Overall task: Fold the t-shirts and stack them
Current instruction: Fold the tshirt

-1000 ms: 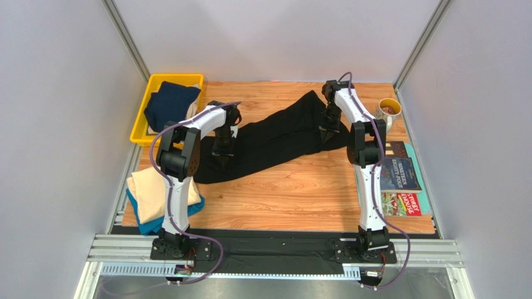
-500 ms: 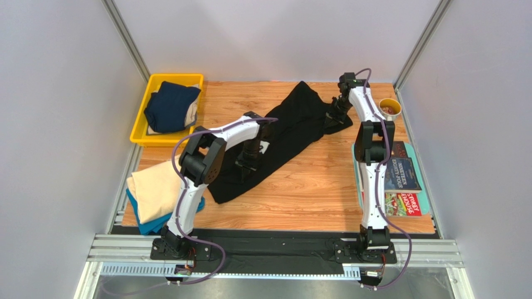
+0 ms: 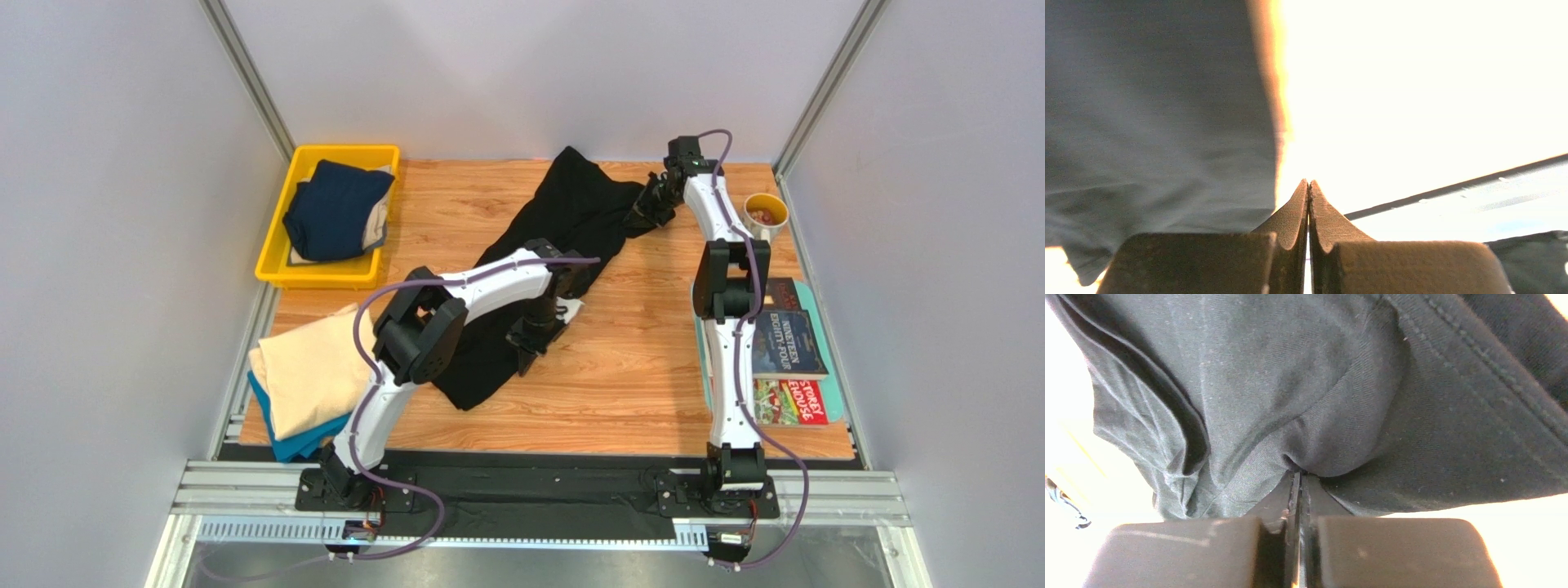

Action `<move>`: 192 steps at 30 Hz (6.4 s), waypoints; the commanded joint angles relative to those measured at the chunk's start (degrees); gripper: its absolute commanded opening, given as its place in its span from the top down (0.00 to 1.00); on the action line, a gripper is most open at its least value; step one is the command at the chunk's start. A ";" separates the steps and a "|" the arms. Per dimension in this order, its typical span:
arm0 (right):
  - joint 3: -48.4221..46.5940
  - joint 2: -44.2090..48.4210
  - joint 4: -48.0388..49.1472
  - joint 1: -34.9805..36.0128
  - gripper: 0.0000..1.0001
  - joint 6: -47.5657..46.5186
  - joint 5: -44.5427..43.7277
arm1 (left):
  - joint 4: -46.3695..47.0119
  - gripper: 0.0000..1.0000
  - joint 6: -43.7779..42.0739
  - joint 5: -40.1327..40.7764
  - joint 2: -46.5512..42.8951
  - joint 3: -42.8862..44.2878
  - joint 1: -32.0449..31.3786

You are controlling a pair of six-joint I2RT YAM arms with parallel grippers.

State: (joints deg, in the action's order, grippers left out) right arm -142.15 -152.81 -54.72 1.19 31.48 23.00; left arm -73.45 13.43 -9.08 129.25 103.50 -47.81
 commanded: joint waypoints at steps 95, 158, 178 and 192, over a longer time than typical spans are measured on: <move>89.22 74.76 -1.45 8.65 0.37 -3.71 -0.69 | 22.03 0.61 -4.46 -14.17 -23.96 -23.61 16.00; 101.98 52.61 18.52 25.62 0.94 1.65 6.09 | 34.87 1.00 0.63 -30.73 -16.84 -44.88 16.08; 96.54 77.67 0.76 25.62 1.00 3.32 1.44 | 27.66 1.00 3.09 -29.06 -38.20 -38.74 15.99; 70.70 61.86 -9.09 20.10 1.00 -7.04 -13.42 | 18.10 1.00 -0.68 -15.36 -14.75 0.77 16.08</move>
State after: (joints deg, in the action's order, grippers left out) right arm -66.28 -86.46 -60.45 24.97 28.75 16.43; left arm -49.76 15.62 -29.65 107.39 93.71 -32.10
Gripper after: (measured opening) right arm 0.015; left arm 0.006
